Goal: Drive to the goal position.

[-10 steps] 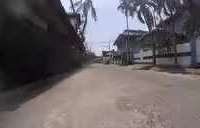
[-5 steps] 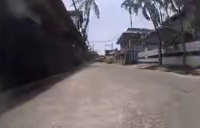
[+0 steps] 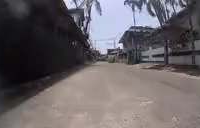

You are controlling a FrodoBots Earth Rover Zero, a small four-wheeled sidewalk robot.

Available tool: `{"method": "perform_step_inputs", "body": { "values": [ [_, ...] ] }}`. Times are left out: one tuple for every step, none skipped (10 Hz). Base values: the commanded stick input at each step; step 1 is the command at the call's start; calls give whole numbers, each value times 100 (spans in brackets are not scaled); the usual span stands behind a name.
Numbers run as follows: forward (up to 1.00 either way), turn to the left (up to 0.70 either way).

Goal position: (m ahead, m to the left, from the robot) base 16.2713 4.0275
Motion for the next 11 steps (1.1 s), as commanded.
{"method": "perform_step_inputs", "body": {
  "values": [
    [100,0],
    [100,0],
    [100,0],
    [100,0],
    [100,0],
    [100,-2],
    [100,0],
    [100,-2],
    [100,0],
    [100,0],
    [100,0]
  ]
}}
